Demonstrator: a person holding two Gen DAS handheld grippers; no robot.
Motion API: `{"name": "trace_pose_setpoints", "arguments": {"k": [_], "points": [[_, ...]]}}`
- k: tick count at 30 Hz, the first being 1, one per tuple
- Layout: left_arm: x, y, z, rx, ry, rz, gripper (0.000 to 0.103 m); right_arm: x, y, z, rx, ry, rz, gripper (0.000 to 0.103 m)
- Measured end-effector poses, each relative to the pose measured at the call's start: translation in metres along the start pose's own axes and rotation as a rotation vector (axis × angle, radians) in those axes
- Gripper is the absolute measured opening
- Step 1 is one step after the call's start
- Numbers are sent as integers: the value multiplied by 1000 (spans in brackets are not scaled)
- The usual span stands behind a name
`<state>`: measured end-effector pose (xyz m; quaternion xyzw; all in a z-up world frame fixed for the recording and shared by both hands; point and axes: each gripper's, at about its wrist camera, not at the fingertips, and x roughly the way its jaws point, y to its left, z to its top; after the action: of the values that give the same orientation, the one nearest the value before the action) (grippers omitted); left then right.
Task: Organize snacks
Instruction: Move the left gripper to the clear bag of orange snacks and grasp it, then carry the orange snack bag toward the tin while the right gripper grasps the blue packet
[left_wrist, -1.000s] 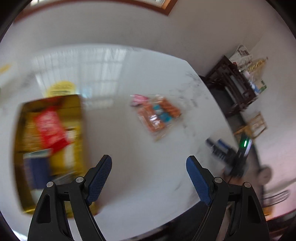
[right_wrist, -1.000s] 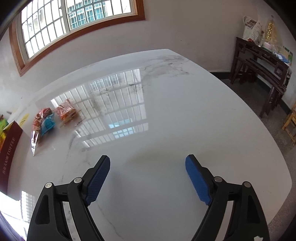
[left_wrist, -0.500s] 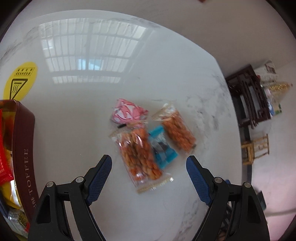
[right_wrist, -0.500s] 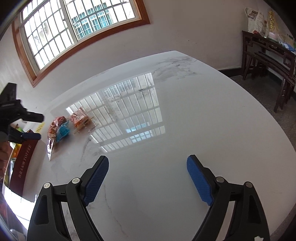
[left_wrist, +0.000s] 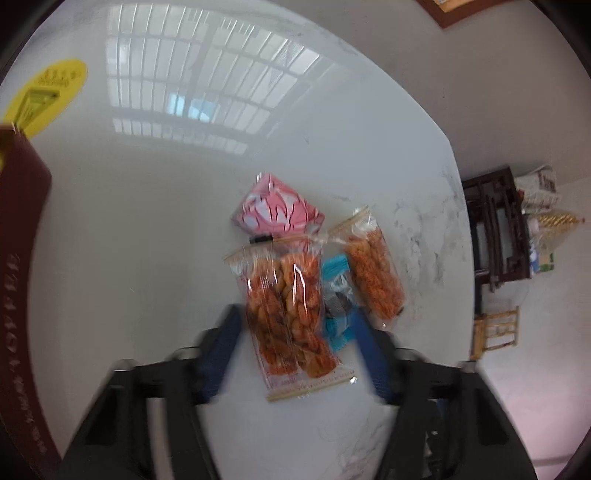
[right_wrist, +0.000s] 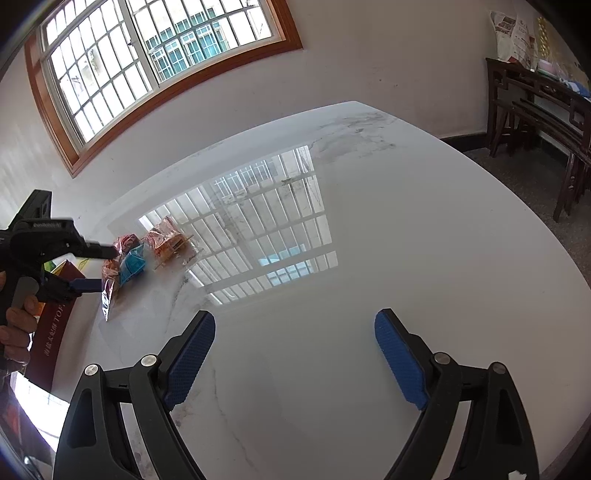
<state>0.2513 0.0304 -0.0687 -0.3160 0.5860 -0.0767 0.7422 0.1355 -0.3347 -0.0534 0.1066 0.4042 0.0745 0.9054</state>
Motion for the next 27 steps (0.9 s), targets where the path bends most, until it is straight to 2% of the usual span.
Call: {"name": "trace_pose_setpoints", "arguments": {"k": [2, 10, 13, 16, 18, 20, 23, 24, 27], "points": [[1, 6, 0, -29, 8, -39, 40, 0, 0, 0, 2, -1, 2, 87], [-15, 16, -20, -9, -61, -17, 40, 0, -2, 0, 14, -4, -2, 87], [-32, 20, -33, 12, -74, -53, 40, 0, 4, -1, 3, 11, -9, 86], [-55, 11, -47, 96, -106, -66, 40, -4, 22, 0, -9, 16, 125, 80], [-65, 8, -54, 123, -110, -74, 40, -10, 49, 2, -98, -3, 209, 78], [-73, 8, -60, 133, -104, -90, 40, -13, 78, 7, -192, -23, 323, 71], [-83, 11, -66, 131, -106, -107, 40, -4, 110, 17, -311, -15, 382, 53], [-87, 13, -67, 132, -108, -110, 40, 3, 119, 22, -344, -3, 398, 44], [-96, 18, -72, 123, -114, -120, 40, 24, 139, 35, -406, 41, 444, 36]]}}
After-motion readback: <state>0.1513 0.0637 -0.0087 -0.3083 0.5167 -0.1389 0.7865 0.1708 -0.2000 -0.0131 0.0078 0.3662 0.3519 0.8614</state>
